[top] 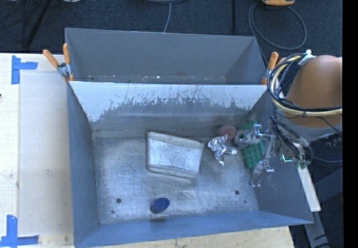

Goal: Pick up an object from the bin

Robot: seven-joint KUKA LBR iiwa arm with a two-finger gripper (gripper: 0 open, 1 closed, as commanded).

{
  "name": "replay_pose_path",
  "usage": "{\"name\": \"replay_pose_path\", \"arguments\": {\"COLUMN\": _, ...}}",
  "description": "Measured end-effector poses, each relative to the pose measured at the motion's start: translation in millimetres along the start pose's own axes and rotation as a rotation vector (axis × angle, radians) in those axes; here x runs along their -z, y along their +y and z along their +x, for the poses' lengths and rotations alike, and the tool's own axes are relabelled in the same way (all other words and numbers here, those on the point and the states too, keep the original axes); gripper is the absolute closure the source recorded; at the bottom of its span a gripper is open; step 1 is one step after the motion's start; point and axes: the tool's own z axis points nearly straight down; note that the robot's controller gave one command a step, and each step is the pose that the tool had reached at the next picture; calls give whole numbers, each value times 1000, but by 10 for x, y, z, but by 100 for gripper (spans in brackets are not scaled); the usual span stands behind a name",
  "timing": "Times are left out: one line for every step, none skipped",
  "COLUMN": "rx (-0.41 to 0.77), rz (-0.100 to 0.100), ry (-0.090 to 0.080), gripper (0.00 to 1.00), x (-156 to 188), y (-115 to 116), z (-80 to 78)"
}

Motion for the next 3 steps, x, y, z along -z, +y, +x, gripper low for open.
{"name": "replay_pose_path", "arguments": {"rx": -66, "rz": 0, "ry": -9, "gripper": 0, "x": -1100, "y": -45, "z": -689}}
{"name": "replay_pose_path", "arguments": {"rx": -62, "rz": 1, "ry": -9, "gripper": 100, "x": -1070, "y": -40, "z": -684}}
{"name": "replay_pose_path", "arguments": {"rx": 248, "rz": 3, "ry": -15, "gripper": 100, "x": 117, "y": 331, "z": -357}}
